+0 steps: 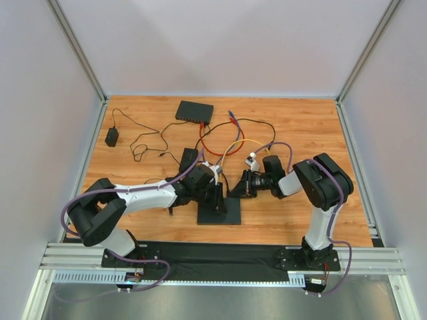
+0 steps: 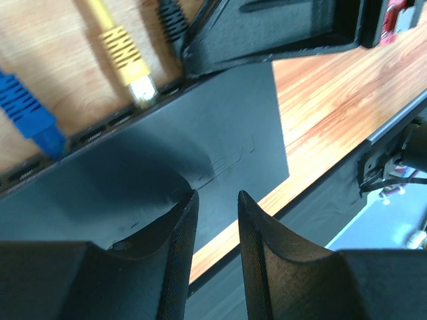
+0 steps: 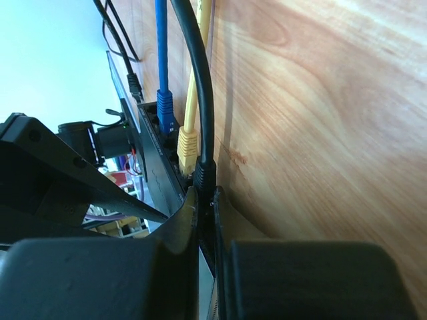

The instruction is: Pull the plug from the switch port

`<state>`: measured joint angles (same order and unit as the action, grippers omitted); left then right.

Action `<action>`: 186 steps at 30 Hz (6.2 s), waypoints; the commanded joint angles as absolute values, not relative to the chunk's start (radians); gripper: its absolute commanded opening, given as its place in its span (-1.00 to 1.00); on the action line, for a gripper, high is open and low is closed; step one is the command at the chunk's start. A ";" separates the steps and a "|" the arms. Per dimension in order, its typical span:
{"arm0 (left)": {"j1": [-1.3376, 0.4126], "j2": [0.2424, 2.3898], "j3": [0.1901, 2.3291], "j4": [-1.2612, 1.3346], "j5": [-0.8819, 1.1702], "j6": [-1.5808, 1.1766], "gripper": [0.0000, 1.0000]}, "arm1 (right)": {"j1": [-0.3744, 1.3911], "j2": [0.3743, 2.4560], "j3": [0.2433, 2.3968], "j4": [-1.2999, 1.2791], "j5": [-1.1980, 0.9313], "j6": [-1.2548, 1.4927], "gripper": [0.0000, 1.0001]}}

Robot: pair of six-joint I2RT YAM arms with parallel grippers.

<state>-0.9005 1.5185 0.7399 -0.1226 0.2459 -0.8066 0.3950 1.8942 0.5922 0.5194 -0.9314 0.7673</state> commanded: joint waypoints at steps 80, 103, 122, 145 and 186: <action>-0.899 0.706 0.798 -0.655 -0.038 -0.759 0.51 | -0.483 1.169 0.692 0.021 -0.339 0.994 -0.99; -0.899 0.764 0.764 -0.588 -0.006 -0.765 0.51 | -0.517 1.177 0.607 -0.232 -0.221 0.672 0.01; -0.897 1.005 0.673 -0.358 0.043 -0.899 0.41 | 0.408 1.250 0.836 -0.280 -0.498 0.429 0.45; -0.834 1.276 0.620 -0.135 0.179 -0.925 0.19 | 0.508 1.773 0.893 -0.017 -0.819 0.492 -0.23; -0.834 1.333 0.563 -0.058 0.225 -0.951 0.12 | 0.508 1.951 0.933 -0.026 -0.879 0.436 -0.48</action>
<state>-0.8371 1.3220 0.5694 -0.0738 0.2134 -0.9421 0.5056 1.9244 0.9066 -0.0135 -0.8688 0.4725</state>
